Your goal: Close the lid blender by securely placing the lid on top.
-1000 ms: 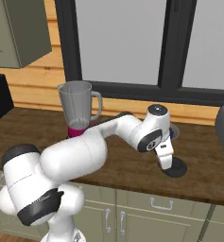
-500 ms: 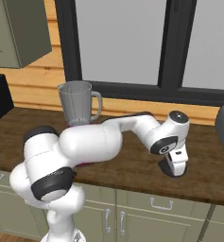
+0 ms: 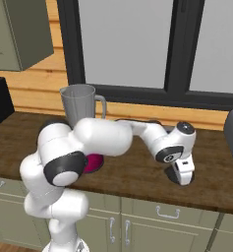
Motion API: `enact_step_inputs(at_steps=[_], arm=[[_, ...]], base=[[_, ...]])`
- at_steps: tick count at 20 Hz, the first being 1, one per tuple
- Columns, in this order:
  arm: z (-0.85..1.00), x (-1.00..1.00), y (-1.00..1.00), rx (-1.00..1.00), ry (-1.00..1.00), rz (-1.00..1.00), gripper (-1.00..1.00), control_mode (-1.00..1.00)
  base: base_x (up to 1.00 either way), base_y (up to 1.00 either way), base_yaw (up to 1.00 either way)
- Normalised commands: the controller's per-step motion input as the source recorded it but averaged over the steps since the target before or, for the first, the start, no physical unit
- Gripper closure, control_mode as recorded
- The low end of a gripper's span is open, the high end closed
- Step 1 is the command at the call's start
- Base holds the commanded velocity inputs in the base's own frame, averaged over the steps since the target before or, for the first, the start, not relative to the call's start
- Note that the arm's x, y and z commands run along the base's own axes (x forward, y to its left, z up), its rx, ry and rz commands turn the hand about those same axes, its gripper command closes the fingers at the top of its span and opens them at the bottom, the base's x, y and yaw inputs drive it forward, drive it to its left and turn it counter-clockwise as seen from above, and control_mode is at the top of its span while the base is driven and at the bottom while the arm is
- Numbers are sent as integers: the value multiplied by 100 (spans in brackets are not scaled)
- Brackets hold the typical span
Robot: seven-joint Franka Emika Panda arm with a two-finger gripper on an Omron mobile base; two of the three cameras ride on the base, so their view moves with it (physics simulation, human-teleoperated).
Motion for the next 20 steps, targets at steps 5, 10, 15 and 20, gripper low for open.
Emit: enact_step_inputs(at_steps=[5,10,15,20], arm=[[-13,41,-16,4,3,0,-100,-100],[-14,39,-24,5,3,0,-100,-100],[-10,35,-26,7,2,0,-100,-100],[-21,28,-9,3,2,0,-100,-100]], base=[[0,0,0],[0,0,0],[0,0,0],[0,0,0]])
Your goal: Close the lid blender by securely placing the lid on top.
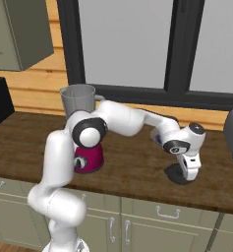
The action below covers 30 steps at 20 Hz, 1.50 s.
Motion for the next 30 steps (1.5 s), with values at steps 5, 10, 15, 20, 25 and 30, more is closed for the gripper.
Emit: enact_step_inputs(at_steps=[5,10,15,20,25,30], arm=[[-45,14,1,0,3,0,-100,-100],[-55,0,27,0,0,0,-100,-100],[-60,0,39,-2,0,0,-100,-100],[-70,-2,52,-7,0,0,-100,-100],[-77,-4,48,-10,0,0,-100,-100],[-92,-6,44,-9,0,0,-100,-100]], base=[[0,0,0],[0,0,0],[0,0,0],[0,0,0],[0,0,0],[0,0,0]])
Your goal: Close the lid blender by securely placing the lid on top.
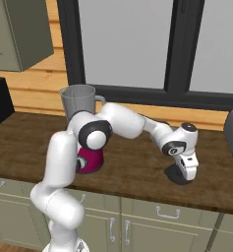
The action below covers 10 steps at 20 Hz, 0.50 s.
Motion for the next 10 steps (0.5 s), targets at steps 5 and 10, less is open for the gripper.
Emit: enact_step_inputs(at_steps=[5,10], arm=[[-100,-17,52,-9,0,0,100,-100],[-85,-22,50,0,0,0,100,-100]], base=[[0,0,0],[0,0,0]])
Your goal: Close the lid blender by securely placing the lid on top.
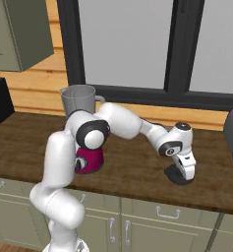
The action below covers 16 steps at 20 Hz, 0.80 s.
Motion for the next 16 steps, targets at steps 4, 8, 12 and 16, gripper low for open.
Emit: enact_step_inputs(at_steps=[4,8,12,16], arm=[[-64,-12,48,0,0,1,100,-100],[-44,-15,29,3,0,0,100,-100],[-40,-16,29,1,0,0,100,-100],[-10,-1,37,0,0,0,100,-100]], base=[[0,0,0],[0,0,0],[0,0,0],[0,0,0]])
